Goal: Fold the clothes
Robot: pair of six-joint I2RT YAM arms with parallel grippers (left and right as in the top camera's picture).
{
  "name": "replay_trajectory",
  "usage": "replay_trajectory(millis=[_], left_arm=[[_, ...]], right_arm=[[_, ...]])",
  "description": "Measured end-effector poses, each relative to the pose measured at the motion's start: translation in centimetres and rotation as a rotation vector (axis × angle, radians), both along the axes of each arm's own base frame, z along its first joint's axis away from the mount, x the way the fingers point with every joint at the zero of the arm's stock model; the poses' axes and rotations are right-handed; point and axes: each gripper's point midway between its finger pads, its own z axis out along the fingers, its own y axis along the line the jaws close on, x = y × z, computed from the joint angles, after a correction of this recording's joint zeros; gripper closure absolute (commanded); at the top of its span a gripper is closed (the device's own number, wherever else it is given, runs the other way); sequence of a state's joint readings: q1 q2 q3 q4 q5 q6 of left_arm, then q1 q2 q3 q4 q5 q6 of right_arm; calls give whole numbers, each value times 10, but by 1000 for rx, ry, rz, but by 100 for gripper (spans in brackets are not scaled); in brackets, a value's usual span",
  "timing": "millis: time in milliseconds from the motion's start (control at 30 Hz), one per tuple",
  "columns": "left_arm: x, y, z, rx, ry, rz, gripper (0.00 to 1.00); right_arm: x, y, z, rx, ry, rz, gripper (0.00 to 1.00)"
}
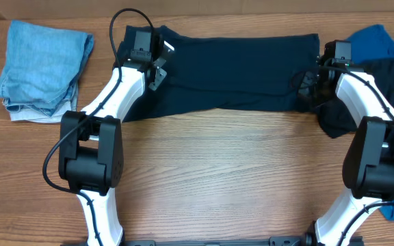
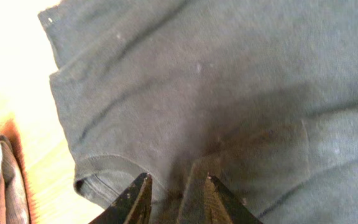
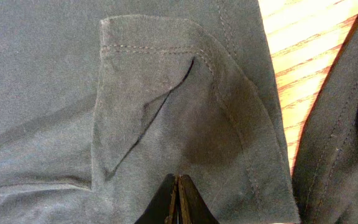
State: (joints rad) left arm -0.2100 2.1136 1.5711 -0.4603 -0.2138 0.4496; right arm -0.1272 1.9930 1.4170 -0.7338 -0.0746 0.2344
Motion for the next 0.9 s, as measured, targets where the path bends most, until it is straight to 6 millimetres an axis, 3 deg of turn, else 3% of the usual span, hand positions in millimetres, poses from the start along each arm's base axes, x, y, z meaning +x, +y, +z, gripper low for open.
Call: replay_trajectory(millis=[200,267,367,500,633,700,800,867,900], left_arm=[[13,2,20,-52,-59,106,52],[5,4,40,-83,-4,184,52],[-7,-1,57,-167,55,271,53],[-48,-14,37,-290,255,353,64],[-70,-17,12,-340,353,400,65],[-82,-17,-6,-342,396,419,64],[-86,-18,-27,-351,397,418,65],[-86,-18,-36,-355,387,416,75],[-87,-18,-40,-357,388,419,79]], right_arm=[[-1,2,0,13,4,4,96],[-6,7,1,38,30,9,83],[8,8,14,55,-12,6,77],[31,8,29,50,-107,6,77],[37,16,31,52,-125,9,76],[36,23,29,60,-118,8,70],[36,39,27,68,-107,24,69],[33,54,25,64,-92,55,96],[29,60,23,55,-76,86,96]])
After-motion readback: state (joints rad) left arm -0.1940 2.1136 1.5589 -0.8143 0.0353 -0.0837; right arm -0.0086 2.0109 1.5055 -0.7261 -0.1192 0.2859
